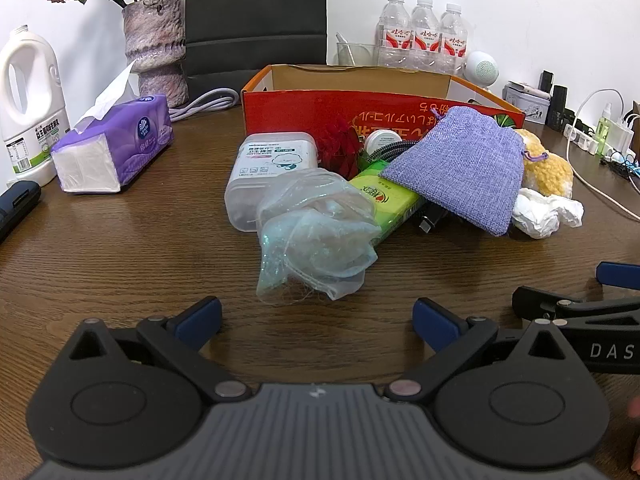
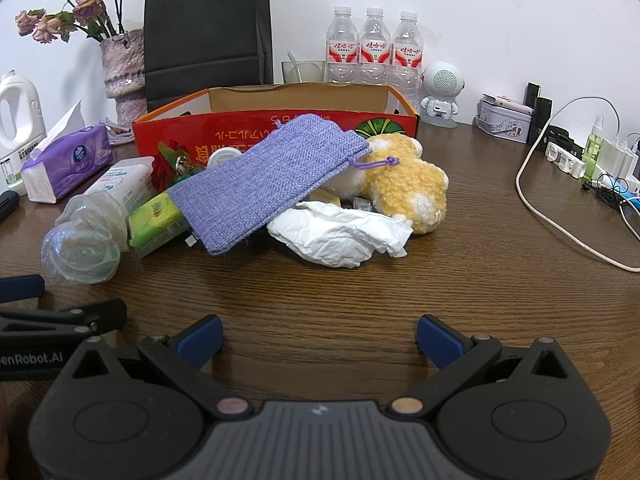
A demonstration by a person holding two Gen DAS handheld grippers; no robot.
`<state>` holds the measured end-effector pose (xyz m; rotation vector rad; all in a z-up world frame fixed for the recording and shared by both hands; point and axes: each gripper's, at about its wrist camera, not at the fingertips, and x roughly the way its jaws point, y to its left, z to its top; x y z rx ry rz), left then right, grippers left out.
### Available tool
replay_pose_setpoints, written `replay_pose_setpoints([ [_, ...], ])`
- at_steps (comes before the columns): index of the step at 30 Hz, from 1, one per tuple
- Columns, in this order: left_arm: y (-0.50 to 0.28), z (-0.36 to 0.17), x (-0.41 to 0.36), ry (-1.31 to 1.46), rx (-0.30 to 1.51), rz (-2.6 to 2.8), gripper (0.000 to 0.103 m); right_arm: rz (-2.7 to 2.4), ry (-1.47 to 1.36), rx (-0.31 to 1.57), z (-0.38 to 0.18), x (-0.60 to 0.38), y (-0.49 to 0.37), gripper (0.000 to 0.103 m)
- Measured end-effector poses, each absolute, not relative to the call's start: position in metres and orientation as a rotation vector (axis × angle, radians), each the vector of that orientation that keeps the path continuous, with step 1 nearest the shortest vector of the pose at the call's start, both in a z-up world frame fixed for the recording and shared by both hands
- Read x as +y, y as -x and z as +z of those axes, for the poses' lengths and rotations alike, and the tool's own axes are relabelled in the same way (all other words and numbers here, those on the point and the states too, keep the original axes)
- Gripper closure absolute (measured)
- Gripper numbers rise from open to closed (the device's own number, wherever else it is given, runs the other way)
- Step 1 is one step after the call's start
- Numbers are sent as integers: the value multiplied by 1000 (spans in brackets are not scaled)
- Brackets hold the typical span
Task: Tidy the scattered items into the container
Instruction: 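Grasp the clear plastic bag with the left tool while the right grasps the white tub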
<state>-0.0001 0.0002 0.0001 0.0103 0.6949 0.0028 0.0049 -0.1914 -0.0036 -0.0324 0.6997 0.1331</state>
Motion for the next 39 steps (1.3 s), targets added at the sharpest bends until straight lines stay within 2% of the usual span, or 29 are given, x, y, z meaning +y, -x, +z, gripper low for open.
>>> replay_pose_setpoints([
  [23, -1, 1, 4, -12, 687, -38, 0, 119, 29, 700, -5, -192, -10, 0],
  [28, 2, 17, 18, -5, 567, -56, 0, 122, 5, 704, 1, -193, -8, 0],
  [31, -5, 28, 33, 59, 539, -78, 0, 225, -76, 639, 18, -195, -8, 1],
  [32, -11, 29, 35, 76, 552, -94, 7, 243, -76, 622, 24, -193, -11, 2],
  [33, -17, 28, 36, 91, 577, -97, 29, 255, -68, 605, 29, -190, -15, 3],
  [34, -21, 27, 37, 104, 592, -93, 45, 264, -57, 585, 34, -187, -18, 5],
  [35, -23, 26, 39, 125, 600, -90, 65, 273, -51, 563, 40, -184, -23, 6],
  [38, -11, 28, 46, 140, 576, -85, 73, 329, -60, 535, 55, -172, -38, 9],
  [39, -4, 28, 50, 133, 571, -84, 74, 372, -63, 533, 58, -166, -43, 14],
])
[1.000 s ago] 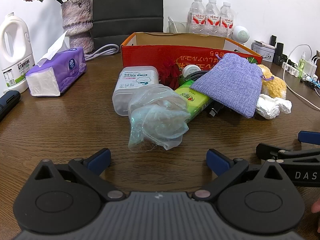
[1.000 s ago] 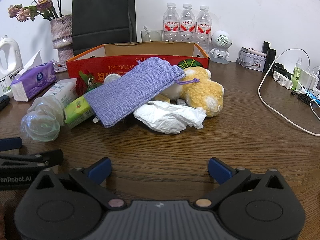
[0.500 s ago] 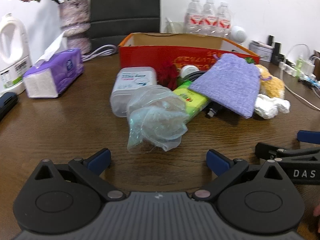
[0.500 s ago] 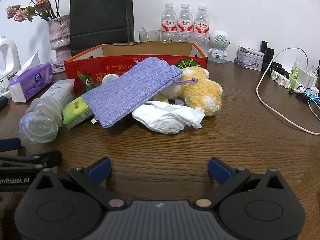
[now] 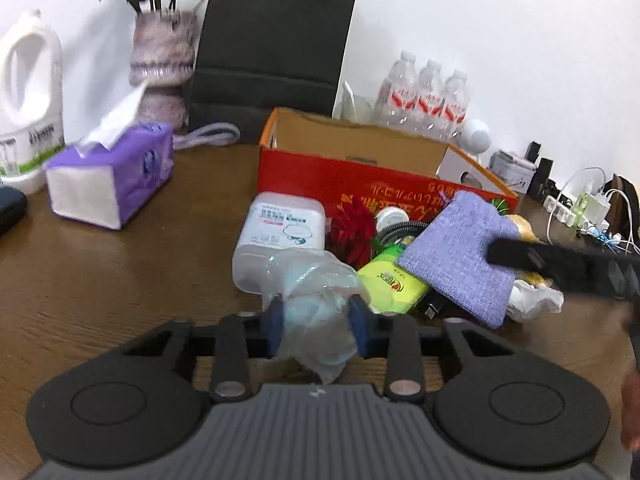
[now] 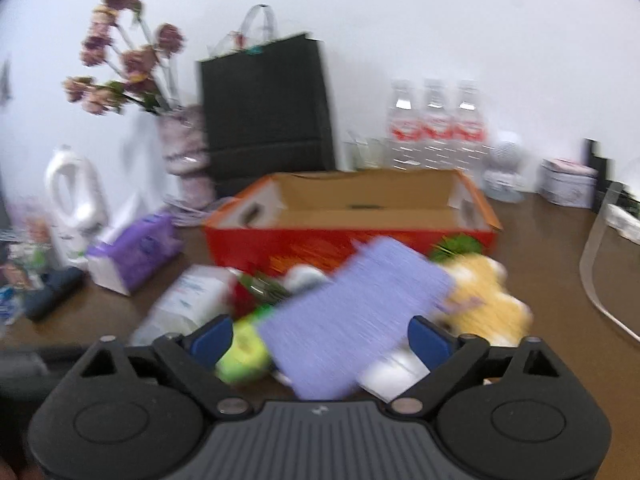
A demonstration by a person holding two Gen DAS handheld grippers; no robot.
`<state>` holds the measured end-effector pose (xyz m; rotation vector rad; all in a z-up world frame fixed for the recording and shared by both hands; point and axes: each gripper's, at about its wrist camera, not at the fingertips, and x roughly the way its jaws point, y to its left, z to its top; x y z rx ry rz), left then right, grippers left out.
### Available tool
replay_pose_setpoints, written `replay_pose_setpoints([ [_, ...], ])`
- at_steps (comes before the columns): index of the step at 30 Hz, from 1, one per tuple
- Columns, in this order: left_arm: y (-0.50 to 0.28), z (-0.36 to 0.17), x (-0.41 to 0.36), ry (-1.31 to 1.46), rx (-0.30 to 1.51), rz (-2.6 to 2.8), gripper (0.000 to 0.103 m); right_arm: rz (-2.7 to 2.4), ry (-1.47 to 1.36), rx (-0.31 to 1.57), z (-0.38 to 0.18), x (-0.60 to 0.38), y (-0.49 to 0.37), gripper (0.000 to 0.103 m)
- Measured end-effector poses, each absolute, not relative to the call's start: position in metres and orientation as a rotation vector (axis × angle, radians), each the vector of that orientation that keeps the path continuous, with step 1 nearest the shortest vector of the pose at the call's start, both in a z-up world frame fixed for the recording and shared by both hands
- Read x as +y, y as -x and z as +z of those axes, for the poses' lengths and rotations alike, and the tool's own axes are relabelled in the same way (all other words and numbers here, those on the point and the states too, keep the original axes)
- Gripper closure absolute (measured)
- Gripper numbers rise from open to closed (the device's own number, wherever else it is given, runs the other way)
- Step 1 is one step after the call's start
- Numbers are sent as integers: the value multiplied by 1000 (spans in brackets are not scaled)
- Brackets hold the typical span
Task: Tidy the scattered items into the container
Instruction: 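Grasp the clear plastic bag with the left tool while the right grasps the white tub, then carry the plastic bag and white tub over the box with both tools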
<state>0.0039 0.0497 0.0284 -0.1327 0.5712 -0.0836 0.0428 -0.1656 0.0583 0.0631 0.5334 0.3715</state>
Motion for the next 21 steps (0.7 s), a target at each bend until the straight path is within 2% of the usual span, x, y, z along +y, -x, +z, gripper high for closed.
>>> replay_pose_setpoints([
  [1, 3, 29, 57, 141, 575, -80, 74, 436, -60, 535, 62, -157, -48, 21],
  [3, 16, 29, 78, 190, 593, -51, 76, 563, -37, 539, 66, -133, -57, 25],
  [8, 47, 40, 118, 192, 564, 58, 76, 634, 15, 638, 53, -64, -90, 26],
  [14, 55, 42, 136, 190, 574, 145, 75, 455, 90, 673, 31, 1, -117, 20],
  [15, 55, 42, 135, 185, 569, 148, 75, 431, 124, 672, 27, 9, -120, 32],
  [16, 57, 43, 132, 174, 567, 155, 75, 415, 148, 672, 22, 13, -119, 37],
  [21, 67, 45, 110, 130, 533, 66, 75, 552, 71, 651, 40, -12, -73, 38],
])
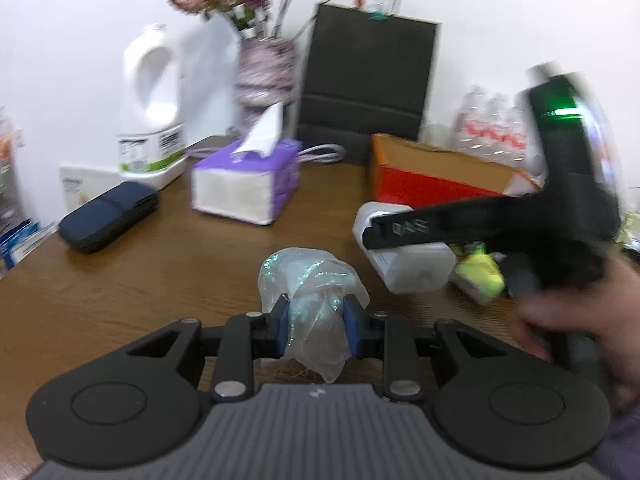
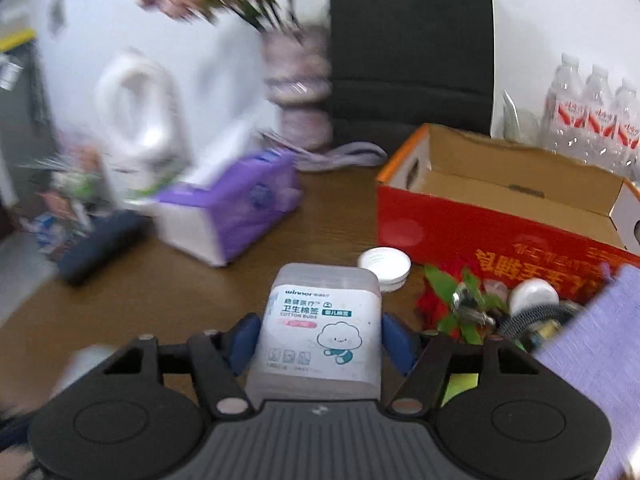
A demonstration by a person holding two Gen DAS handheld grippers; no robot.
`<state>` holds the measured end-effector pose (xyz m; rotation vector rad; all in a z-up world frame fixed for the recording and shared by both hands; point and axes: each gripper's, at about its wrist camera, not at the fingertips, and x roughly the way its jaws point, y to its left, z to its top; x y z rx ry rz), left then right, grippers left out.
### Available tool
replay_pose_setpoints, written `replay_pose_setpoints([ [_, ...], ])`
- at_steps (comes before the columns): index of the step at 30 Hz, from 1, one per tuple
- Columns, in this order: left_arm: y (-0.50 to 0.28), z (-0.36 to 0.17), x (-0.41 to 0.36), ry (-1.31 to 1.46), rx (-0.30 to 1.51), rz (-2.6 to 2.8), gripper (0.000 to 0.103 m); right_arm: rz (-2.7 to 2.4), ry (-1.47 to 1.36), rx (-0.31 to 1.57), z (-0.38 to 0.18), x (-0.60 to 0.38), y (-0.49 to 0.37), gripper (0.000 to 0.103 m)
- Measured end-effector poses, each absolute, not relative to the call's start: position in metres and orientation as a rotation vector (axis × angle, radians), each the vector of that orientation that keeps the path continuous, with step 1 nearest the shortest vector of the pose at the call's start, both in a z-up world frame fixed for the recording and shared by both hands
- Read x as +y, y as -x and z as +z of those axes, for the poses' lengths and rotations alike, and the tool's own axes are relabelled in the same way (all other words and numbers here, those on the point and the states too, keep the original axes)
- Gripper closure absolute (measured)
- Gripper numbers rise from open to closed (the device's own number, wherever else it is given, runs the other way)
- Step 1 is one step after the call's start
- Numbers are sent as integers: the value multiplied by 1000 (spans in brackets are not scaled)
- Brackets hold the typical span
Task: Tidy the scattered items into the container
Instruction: 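Carry the plastic bag and white tub over the box with both tools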
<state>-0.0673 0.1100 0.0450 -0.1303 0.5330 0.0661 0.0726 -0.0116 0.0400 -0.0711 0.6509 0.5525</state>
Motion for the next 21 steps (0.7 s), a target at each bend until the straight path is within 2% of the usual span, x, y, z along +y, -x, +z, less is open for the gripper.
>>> replay_pose_setpoints([
  [4, 71, 42, 83, 126, 560, -94, 75, 530, 102, 555, 56, -77, 8, 38],
  [10, 77, 31, 23, 91, 617, -248, 74, 267, 98, 639, 38, -164, 65, 38],
  [13, 93, 25, 6, 57, 612, -249, 70, 230, 71, 645, 31, -184, 81, 39],
  [14, 98, 24, 3, 50, 610, -236, 63, 232, 61, 645, 27, -186, 84, 39],
  [15, 103, 24, 2, 50, 613, -222, 51, 236, 53, 646, 24, -190, 87, 39],
  [18, 109, 21, 2, 54, 638, -195, 45, 255, 55, 622, 18, -196, 97, 38],
  [21, 107, 17, 2, 62, 654, -165, 43, 272, 68, 608, 17, -193, 106, 37],
])
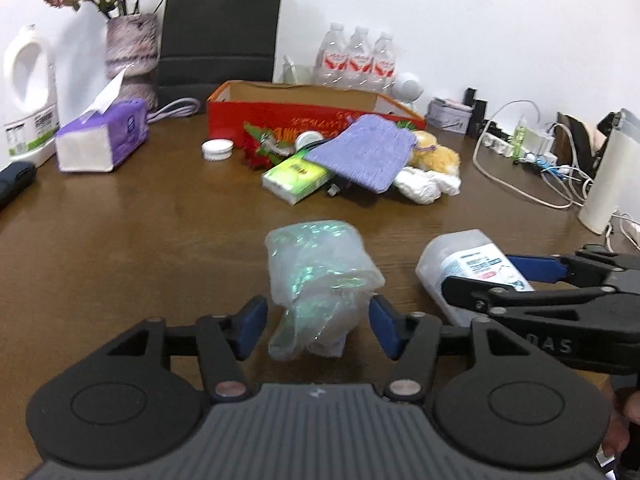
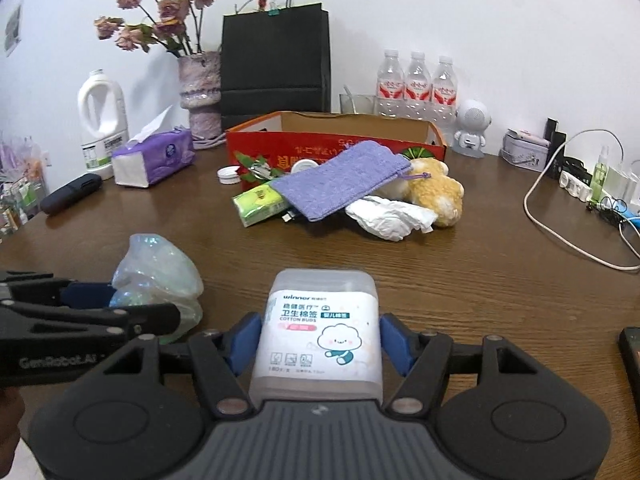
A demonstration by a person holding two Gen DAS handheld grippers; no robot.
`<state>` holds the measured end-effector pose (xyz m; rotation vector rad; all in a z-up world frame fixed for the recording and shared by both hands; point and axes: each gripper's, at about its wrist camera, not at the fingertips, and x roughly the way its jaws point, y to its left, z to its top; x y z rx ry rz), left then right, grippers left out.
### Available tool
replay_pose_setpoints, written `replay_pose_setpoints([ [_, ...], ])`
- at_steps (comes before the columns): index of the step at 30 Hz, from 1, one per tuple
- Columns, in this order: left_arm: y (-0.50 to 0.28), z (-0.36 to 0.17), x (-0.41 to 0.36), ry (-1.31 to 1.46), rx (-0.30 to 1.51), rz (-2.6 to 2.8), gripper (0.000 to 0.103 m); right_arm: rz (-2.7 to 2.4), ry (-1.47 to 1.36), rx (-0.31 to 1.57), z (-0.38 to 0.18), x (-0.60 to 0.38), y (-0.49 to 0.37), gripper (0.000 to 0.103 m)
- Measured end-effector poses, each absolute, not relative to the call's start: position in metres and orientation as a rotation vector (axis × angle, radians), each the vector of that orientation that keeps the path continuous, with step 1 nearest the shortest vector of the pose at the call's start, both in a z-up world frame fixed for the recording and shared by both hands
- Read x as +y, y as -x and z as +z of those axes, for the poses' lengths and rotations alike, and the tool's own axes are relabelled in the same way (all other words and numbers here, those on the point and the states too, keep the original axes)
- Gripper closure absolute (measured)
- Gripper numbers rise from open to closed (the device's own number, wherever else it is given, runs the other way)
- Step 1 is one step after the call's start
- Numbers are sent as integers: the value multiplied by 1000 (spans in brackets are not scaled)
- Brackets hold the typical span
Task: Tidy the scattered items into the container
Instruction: 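Carry the plastic bag and white tub over the box with both tools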
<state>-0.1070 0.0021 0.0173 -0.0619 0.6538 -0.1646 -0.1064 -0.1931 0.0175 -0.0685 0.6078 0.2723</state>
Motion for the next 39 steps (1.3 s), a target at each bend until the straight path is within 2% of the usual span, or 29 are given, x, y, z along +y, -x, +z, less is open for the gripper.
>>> replay_pose_setpoints([
  [1, 104, 17, 1, 62, 660, -153, 43, 275, 70, 604, 17, -192, 106, 32],
  [2, 102, 17, 1, 58, 657, -148, 49, 278, 69, 600, 18, -191, 106, 31],
  [3, 101, 17, 0, 48, 649, -141, 68, 282, 69, 597, 18, -192, 106, 31],
  [4, 100, 17, -2, 35, 644, -134, 78, 282, 73, 602, 18, -191, 105, 33],
  [6, 100, 17, -2, 34, 629, -149, 87, 283, 84, 619, 16, -190, 102, 38],
  [13, 96, 35, 0, 49, 564, -173, 89, 325, 68, 617, 19, -191, 96, 39],
  [24, 21, 86, 16, 124, 476, -202, 90, 305, -25, 438, 80, -219, 59, 39],
  [28, -43, 116, 22, 103, 428, -203, 90, 295, -52, 401, 113, -230, 7, 39],
  [32, -127, 135, 17, 68, 412, -189, 90, 312, -66, 411, 144, -226, -81, 39],
  [39, -276, 109, 7, 3, 565, -139, 88, 250, -23, 610, 132, -192, -263, 39],
])
